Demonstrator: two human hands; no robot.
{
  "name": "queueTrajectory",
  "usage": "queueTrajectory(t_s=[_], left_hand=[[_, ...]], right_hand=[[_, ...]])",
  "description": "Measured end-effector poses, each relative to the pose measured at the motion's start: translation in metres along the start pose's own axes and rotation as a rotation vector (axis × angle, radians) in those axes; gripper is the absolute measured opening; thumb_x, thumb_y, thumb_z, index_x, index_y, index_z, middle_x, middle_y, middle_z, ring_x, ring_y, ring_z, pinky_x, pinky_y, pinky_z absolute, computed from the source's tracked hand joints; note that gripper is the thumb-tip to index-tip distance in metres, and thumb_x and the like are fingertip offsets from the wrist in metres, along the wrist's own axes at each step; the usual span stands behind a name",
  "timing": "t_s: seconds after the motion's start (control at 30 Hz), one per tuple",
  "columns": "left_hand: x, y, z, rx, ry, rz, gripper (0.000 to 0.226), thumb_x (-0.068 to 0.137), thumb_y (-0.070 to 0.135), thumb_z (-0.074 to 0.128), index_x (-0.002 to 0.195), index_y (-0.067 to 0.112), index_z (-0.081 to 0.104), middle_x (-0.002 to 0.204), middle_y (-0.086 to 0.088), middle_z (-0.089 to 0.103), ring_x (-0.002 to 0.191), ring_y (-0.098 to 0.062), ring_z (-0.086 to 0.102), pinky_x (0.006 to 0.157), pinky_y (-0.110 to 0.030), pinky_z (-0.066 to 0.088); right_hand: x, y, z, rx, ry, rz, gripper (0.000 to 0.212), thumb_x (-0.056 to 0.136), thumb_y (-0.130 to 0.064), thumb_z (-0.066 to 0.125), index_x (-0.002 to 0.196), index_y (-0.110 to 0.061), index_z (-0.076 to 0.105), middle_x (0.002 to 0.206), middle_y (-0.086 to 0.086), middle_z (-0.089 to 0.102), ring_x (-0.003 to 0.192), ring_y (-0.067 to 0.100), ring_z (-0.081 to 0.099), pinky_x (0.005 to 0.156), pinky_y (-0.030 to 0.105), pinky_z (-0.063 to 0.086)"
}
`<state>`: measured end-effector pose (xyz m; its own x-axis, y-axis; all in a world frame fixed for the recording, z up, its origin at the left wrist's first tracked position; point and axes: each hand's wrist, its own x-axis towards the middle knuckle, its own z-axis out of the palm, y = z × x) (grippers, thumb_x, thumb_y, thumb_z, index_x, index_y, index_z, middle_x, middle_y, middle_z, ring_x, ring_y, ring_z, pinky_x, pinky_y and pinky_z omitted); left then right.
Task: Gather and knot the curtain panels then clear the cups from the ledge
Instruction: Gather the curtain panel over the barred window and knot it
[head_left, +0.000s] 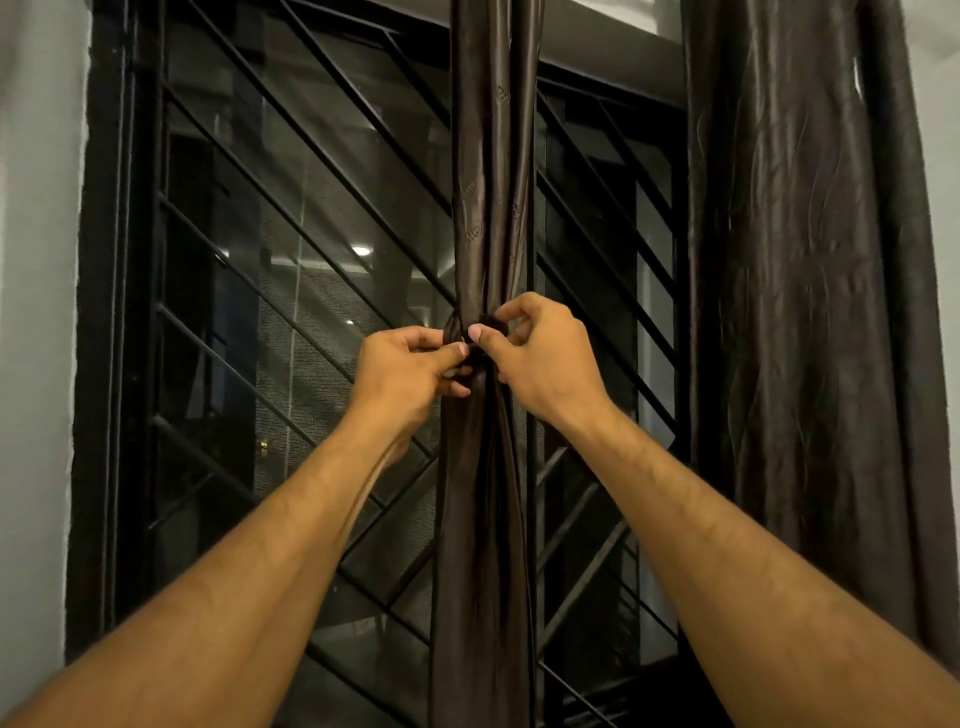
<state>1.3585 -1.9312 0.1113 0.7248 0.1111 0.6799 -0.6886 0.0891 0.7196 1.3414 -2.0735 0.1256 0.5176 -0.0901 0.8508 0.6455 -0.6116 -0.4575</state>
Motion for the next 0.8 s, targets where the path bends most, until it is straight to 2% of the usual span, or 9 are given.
queueTrajectory(t_s=[0.1, 0.17, 0.27, 0.4, 0.53, 0.63, 0.7, 0.8], left_hand=[[-0.001, 0.000, 0.002, -0.034, 0.003, -0.009, 0.007, 0.087, -0.001, 0.074, 0.085, 0.005, 0.074, 0.081, -0.009, 0.076, 0.071, -0.015, 0.073, 0.056, -0.025, 0.060], [-0.003, 0.001, 0.002, -0.044, -0.003, -0.012, 0.010, 0.087, -0.001, 0.074, 0.083, 0.007, 0.073, 0.077, -0.005, 0.076, 0.070, -0.014, 0.074, 0.055, -0.024, 0.059], [-0.003, 0.002, 0.000, 0.018, 0.011, 0.013, 0.008, 0.088, 0.002, 0.075, 0.084, 0.009, 0.073, 0.079, -0.005, 0.074, 0.068, -0.012, 0.072, 0.053, -0.023, 0.058], [-0.004, 0.008, -0.003, 0.170, 0.018, 0.048, 0.006, 0.090, 0.013, 0.075, 0.092, 0.008, 0.072, 0.077, -0.007, 0.069, 0.056, -0.009, 0.062, 0.047, -0.023, 0.054], [-0.007, 0.014, -0.001, 0.140, -0.032, 0.044, 0.013, 0.088, 0.013, 0.076, 0.095, 0.003, 0.071, 0.070, -0.007, 0.064, 0.052, -0.010, 0.056, 0.043, -0.022, 0.049], [-0.007, 0.015, -0.004, 0.107, -0.078, 0.026, 0.017, 0.085, 0.009, 0.078, 0.096, -0.002, 0.072, 0.069, -0.008, 0.063, 0.053, -0.011, 0.055, 0.042, -0.021, 0.047], [-0.006, 0.013, -0.009, 0.097, -0.094, 0.015, 0.018, 0.083, 0.009, 0.079, 0.096, -0.003, 0.074, 0.067, -0.007, 0.064, 0.054, -0.012, 0.054, 0.042, -0.020, 0.046], [-0.003, 0.012, -0.017, 0.141, -0.109, 0.034, 0.014, 0.083, 0.011, 0.079, 0.092, 0.001, 0.076, 0.065, -0.004, 0.065, 0.054, -0.012, 0.055, 0.042, -0.022, 0.046]], right_hand=[[0.004, -0.001, 0.002, -0.051, -0.004, -0.060, 0.016, 0.095, -0.032, 0.071, 0.109, -0.024, 0.068, 0.084, -0.005, 0.067, 0.081, 0.016, 0.070, 0.078, 0.043, 0.062], [0.006, -0.003, 0.001, -0.139, 0.010, -0.126, 0.009, 0.096, -0.027, 0.069, 0.103, -0.021, 0.071, 0.095, -0.004, 0.062, 0.088, 0.014, 0.065, 0.083, 0.037, 0.059], [0.003, -0.007, -0.004, -0.239, -0.011, -0.240, 0.009, 0.100, -0.023, 0.064, 0.103, -0.017, 0.070, 0.107, -0.004, 0.055, 0.092, 0.012, 0.060, 0.082, 0.033, 0.055], [-0.001, -0.009, -0.011, -0.289, -0.099, -0.356, 0.005, 0.105, -0.023, 0.052, 0.105, -0.019, 0.056, 0.091, -0.004, 0.065, 0.080, 0.015, 0.064, 0.073, 0.043, 0.057], [0.002, -0.011, -0.016, -0.244, -0.031, -0.340, 0.003, 0.106, -0.018, 0.050, 0.107, -0.016, 0.048, 0.088, -0.004, 0.065, 0.074, 0.015, 0.066, 0.065, 0.041, 0.057], [0.009, -0.009, -0.022, -0.213, 0.108, -0.304, 0.011, 0.105, -0.016, 0.049, 0.096, -0.019, 0.044, 0.082, -0.006, 0.060, 0.070, 0.010, 0.060, 0.057, 0.027, 0.045], [0.013, -0.007, -0.027, -0.212, 0.168, -0.275, 0.015, 0.104, -0.015, 0.050, 0.092, -0.020, 0.044, 0.083, -0.003, 0.059, 0.069, 0.012, 0.057, 0.058, 0.026, 0.040], [0.016, 0.001, -0.030, -0.207, 0.143, -0.171, 0.015, 0.101, -0.008, 0.054, 0.094, -0.018, 0.046, 0.087, -0.001, 0.061, 0.074, 0.014, 0.058, 0.060, 0.026, 0.041]])
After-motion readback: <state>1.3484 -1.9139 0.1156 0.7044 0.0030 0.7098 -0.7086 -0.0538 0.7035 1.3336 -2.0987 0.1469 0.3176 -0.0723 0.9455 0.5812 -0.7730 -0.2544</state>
